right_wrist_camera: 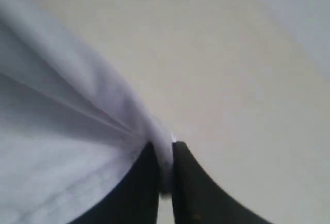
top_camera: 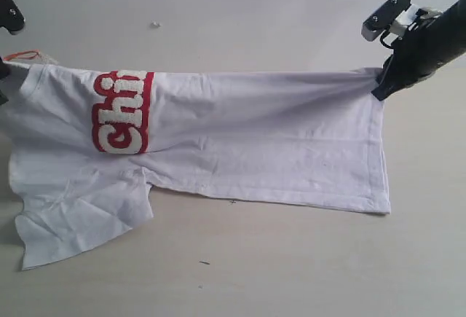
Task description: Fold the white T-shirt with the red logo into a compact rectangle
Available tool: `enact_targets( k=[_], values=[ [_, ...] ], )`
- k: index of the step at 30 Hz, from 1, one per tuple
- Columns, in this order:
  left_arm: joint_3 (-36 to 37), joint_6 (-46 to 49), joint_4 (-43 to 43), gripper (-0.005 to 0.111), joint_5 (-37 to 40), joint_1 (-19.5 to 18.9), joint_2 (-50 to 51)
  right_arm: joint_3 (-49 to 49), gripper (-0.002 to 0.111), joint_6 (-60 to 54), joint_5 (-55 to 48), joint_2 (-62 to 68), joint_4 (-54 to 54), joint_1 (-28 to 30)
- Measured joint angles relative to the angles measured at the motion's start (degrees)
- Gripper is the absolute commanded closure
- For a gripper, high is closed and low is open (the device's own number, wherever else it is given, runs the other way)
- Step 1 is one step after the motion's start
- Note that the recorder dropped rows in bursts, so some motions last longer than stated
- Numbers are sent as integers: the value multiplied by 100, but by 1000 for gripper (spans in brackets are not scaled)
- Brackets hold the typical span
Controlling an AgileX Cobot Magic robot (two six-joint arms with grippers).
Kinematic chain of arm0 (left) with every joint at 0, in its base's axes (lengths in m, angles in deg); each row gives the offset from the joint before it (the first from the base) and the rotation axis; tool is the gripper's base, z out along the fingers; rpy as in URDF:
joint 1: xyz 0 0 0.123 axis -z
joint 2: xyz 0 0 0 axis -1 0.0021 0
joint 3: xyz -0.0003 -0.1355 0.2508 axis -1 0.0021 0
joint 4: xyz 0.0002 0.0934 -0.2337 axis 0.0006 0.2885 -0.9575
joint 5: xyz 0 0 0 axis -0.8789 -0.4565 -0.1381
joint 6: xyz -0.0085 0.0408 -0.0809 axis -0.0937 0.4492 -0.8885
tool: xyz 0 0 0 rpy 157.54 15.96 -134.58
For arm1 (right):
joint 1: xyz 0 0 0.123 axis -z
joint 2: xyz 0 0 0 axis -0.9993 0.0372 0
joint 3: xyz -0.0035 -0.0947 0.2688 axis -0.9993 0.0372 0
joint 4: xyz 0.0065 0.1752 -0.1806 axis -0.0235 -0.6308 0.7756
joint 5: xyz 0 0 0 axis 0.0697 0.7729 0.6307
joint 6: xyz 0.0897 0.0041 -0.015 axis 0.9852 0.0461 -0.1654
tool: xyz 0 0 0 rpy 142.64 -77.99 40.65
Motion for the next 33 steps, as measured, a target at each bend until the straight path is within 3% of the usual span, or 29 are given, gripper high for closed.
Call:
enact_targets(
  k=[1, 2, 3, 5, 7, 9, 11, 14, 15, 18, 20, 23, 25, 33],
  values=[
    [0, -12, 0, 84, -170, 0, 85, 0, 79, -95, 275, 49, -70, 0],
    [0, -12, 0, 62, -371, 0, 180, 0, 67, -193, 605, 95, -139, 0],
    [0, -21, 0, 47, -786, -12, 357, 0, 66, -321, 1230, 206, -201, 0],
    [0, -34, 8, 36, -1225, -36, 484, 0, 66, -359, 1642, 308, -217, 0],
    [0, -60, 8, 33, -1528, -51, 558, 0, 67, -367, 1876, 379, -238, 0],
    [0, -83, 8, 35, -1824, -56, 582, 0, 75, -367, 2030, 391, -489, 0],
    [0, -346, 24, 51, -1919, -56, 582, 0, 85, -367, 2041, 391, -1061, 0],
    [0, -1257, 24, 85, -1710, -39, 582, 0, 94, -367, 1856, 391, -1443, 0],
    [0, -1548, 24, 106, -1550, -28, 582, 0, 102, -352, 1758, 391, -1503, 0],
    [0, -2554, -344, 107, -884, 112, 677, 0, 108, 168, 1050, 391, -1722, 0],
    [0, -2162, -1242, 107, -526, 240, 831, -76, 108, 569, 361, 414, -1760, 0],
    [-200, -764, -3449, 107, 369, 397, 1295, -658, 108, 1652, -1169, 782, -1427, -11],
    [-288, -538, -4019, 107, 448, 456, 1531, -848, 108, 2023, -1542, 996, -1251, -75],
    [-323, -1233, -4101, 107, -381, 509, 2200, -1119, 108, 2523, -1304, 1668, -1045, -538]
  ],
)
